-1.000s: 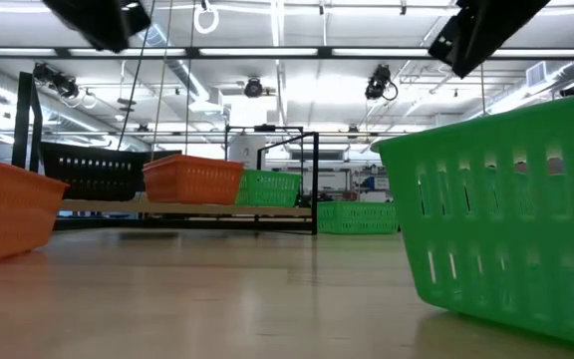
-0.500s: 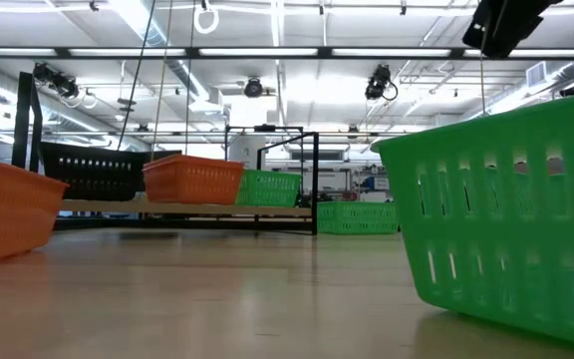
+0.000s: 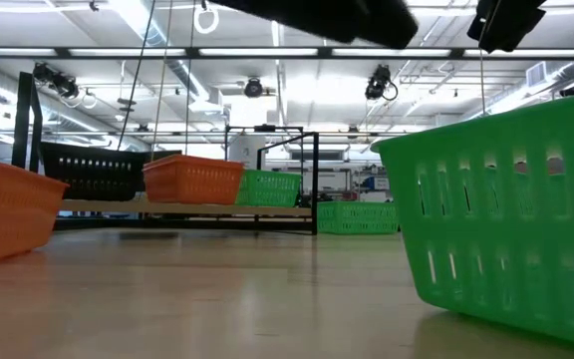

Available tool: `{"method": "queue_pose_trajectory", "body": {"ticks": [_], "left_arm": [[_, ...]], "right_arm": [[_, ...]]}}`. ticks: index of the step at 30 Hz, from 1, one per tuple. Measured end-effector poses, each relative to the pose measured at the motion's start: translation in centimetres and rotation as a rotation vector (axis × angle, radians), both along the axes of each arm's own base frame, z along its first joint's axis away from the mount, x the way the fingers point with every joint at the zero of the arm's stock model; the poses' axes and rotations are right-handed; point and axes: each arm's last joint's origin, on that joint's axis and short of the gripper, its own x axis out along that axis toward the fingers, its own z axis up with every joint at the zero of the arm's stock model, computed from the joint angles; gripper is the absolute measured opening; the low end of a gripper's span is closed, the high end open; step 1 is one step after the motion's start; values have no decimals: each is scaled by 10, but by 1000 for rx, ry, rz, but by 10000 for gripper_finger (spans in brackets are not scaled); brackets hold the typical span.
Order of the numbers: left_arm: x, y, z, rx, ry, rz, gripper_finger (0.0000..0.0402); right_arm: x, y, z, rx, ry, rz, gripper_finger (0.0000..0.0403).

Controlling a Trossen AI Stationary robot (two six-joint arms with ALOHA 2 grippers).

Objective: Stack baskets on shelf by color
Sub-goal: Stack the bottom green bin on top of the green bin on the shelf

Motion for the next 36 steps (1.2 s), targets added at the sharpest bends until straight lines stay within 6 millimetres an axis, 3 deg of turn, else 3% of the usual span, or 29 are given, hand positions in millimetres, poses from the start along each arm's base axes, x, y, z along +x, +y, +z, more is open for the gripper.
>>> {"method": "queue_pose_trajectory", "body": {"ticks": [5,9,13,18,29,32,36], "left_arm": [[1,-9,-4,18,-44,-59,135],[6,-8,-20,10,-6,-45,103],[12,-7,-22,-12,-39,-33,90],[16,-4,-25,-31,-43,-11,98],[20,-3,-44,-18,-5,46,171],[24,-1,-55,5,2,44,167],[27,1,-70,30,21,51,122]], "right_arm": [[1,0,1,-16,-18,-15,112],[1,0,1,-17,-18,-13,112],[1,0,1,-30,-22,6,112],[2,0,1,-41,-25,23,112],[2,0,1,-55,-31,45,112],[2,0,2,-55,-33,45,112],[3,0,2,-63,-46,36,112]]}}
